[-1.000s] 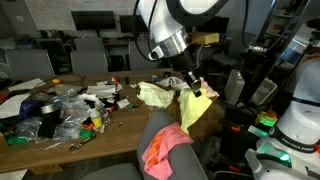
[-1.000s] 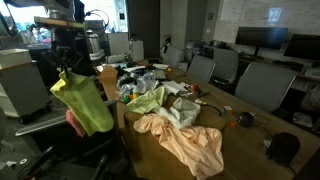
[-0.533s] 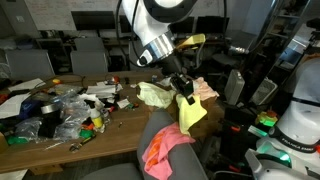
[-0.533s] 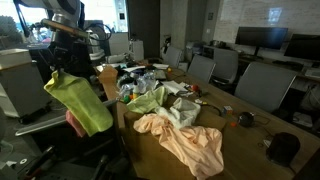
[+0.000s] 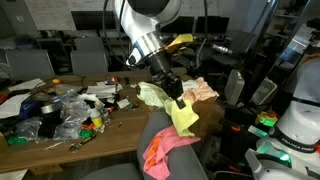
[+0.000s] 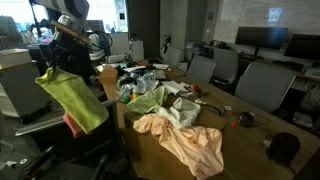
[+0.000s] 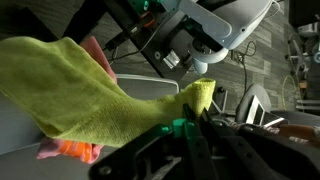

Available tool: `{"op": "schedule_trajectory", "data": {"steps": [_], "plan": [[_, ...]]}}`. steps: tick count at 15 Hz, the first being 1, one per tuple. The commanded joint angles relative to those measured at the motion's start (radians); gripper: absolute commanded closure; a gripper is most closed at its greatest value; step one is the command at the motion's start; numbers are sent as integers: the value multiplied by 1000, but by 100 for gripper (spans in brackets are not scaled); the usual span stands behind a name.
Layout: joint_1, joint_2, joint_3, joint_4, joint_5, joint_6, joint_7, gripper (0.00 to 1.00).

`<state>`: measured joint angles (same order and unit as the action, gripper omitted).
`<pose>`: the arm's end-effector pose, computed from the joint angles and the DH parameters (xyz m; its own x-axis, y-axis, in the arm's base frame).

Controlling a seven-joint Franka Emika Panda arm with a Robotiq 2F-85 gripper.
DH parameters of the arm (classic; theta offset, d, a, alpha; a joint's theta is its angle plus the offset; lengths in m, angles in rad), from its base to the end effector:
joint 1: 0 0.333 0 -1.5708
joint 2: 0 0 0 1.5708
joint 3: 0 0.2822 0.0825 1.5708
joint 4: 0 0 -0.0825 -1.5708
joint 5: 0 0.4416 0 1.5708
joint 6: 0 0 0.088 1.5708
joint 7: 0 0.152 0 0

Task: Pick up all the clothes from the table and put them on the chair.

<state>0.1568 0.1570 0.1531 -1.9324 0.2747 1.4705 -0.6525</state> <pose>0.4978 0.2052 0.2840 0.5105 0.8060 -0.2995 0.5944 -0.5825 -0.5545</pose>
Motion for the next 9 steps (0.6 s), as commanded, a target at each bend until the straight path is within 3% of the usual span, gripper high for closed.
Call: {"op": "schedule_trajectory", "data": {"steps": [1,9], "plan": [[-22,50,7,59,31,-43,-5,98],[-67,111,1,85,45,-91,-24,98]]}}
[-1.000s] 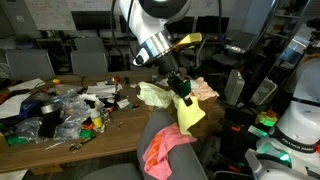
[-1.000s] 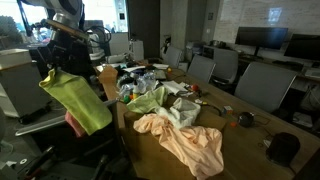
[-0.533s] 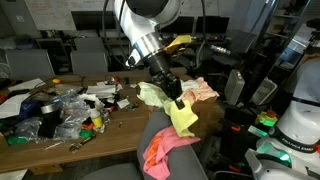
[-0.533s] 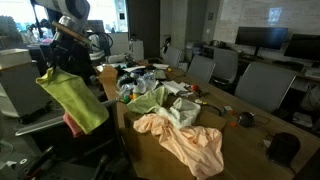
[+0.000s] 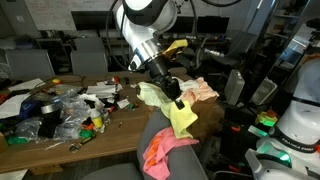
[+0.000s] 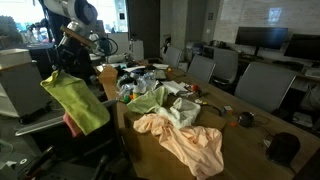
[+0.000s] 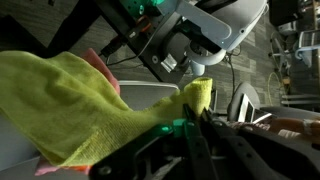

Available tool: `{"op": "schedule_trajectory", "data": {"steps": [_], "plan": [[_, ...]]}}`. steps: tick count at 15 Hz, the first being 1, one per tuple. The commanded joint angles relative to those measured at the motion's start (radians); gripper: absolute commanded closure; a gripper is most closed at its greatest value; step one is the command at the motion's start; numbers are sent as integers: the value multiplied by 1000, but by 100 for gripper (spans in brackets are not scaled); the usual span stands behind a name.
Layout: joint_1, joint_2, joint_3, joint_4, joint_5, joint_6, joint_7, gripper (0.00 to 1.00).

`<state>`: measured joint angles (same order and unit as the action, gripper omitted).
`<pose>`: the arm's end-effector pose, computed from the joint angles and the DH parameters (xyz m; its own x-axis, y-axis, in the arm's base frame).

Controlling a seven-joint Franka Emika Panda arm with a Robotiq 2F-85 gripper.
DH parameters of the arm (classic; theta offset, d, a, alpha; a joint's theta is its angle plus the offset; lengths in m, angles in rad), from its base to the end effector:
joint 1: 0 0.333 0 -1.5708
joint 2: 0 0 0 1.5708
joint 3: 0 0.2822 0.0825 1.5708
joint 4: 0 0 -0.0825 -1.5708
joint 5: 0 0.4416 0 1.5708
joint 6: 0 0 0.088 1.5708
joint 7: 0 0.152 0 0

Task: Pick up all the clothes from the table and put them on the chair.

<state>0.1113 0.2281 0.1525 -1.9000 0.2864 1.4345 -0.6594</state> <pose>0.5063 0.1847 0.2612 0.5171 0.7892 -0.3315 0.5279 -0.5988 -0.6023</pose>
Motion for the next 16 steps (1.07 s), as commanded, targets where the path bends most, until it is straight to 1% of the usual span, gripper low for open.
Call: {"op": "schedule_trajectory", "data": {"steps": [1,2,3,5,10,11,13,14,16], "plan": [[-25,51,1,59,33,-62,-14,98],[-30,60,1,64,34,-68,-12,90],[-33,65,0,63,31,-65,-3,67],[-42,78,-3,70,31,-71,-2,64],[-67,90,-7,83,40,-88,-5,27],[-71,91,-7,85,44,-93,-5,18],[-80,90,-10,89,47,-98,-8,5],[-86,85,-11,88,51,-101,-11,0],[-101,77,-17,88,65,-105,-20,0]]}}
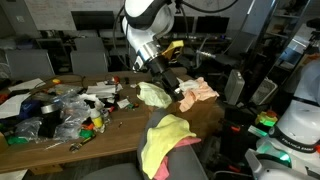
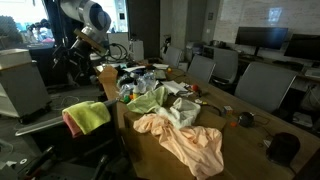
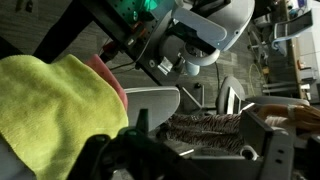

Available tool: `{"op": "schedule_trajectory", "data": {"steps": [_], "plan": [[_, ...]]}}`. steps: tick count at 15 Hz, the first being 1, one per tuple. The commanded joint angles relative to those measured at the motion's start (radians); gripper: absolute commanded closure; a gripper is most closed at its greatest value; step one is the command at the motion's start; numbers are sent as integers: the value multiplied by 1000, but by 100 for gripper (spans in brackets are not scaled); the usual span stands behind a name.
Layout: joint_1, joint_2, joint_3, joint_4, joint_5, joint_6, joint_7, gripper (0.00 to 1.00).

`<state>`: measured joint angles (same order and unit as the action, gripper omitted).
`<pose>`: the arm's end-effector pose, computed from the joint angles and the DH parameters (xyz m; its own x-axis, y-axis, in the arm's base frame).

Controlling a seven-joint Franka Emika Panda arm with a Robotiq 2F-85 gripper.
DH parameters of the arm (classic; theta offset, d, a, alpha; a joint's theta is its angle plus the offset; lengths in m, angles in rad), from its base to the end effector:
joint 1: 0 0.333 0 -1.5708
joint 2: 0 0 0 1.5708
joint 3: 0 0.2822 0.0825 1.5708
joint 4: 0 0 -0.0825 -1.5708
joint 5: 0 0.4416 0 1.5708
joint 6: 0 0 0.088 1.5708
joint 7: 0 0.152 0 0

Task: Pick up all the clothes from the table and put them on the chair.

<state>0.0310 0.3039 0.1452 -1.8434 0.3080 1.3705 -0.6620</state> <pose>0.5222 0.1445 0.2464 0.5500 0.7532 -0.3607 0.4245 -0.6241 -0.6560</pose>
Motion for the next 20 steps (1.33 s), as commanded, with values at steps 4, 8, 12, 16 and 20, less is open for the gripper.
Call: {"op": "schedule_trajectory", "data": {"steps": [4,8,12,16,20], "plan": [[-64,-31,-55,10,72,11,19,0],[-119,-37,-137,16,30,107,76,0],[-179,-16,-204,12,24,239,138,0],[-215,11,-241,-26,27,394,257,0],[-224,53,-260,-80,25,539,417,0]]}}
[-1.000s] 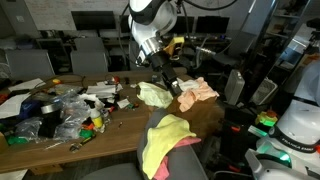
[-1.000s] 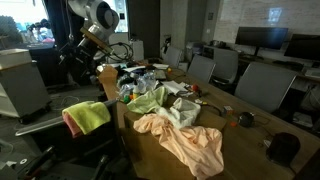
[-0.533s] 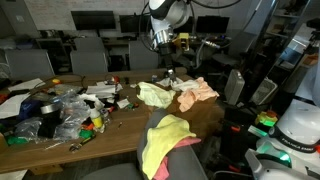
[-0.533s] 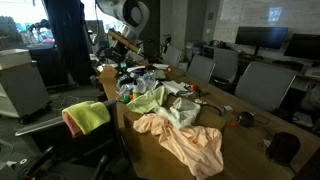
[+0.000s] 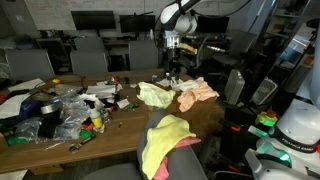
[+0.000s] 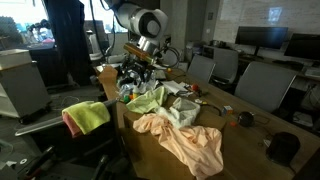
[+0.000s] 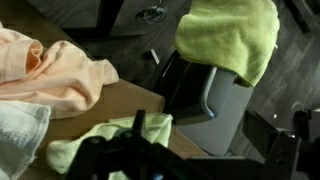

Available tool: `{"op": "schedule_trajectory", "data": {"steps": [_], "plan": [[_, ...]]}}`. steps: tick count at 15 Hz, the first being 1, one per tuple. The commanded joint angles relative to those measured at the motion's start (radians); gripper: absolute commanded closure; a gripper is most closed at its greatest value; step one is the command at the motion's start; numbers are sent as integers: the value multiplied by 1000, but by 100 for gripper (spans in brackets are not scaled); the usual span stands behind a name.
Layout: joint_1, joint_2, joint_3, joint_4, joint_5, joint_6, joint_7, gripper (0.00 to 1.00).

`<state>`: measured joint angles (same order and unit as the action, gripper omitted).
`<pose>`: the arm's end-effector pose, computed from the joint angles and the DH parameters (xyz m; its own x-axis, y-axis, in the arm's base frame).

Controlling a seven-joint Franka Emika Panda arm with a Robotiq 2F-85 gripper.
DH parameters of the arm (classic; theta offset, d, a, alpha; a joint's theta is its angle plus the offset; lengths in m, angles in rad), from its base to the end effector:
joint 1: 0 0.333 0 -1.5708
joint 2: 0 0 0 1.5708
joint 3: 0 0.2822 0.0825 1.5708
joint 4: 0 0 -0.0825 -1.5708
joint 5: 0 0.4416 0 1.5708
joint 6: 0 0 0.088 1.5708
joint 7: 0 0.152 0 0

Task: Pick up all the clothes from the table and put them on the chair.

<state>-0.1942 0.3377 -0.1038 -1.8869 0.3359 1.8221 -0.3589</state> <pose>0.5832 -0.1370 0.1997 0.9558 -0.0317 -0.2922 -0.1391 -0.9246 -0.3547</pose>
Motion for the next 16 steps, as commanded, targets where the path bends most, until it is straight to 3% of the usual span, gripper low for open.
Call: {"op": "schedule_trajectory", "data": {"steps": [1,6,10,16], "plan": [[0,31,-16,-48,-2,115,157,0],[0,85,-39,-116,-1,191,383,0],[-5,112,-67,-152,8,183,552,0],[-32,123,-107,-168,32,180,680,0]]}}
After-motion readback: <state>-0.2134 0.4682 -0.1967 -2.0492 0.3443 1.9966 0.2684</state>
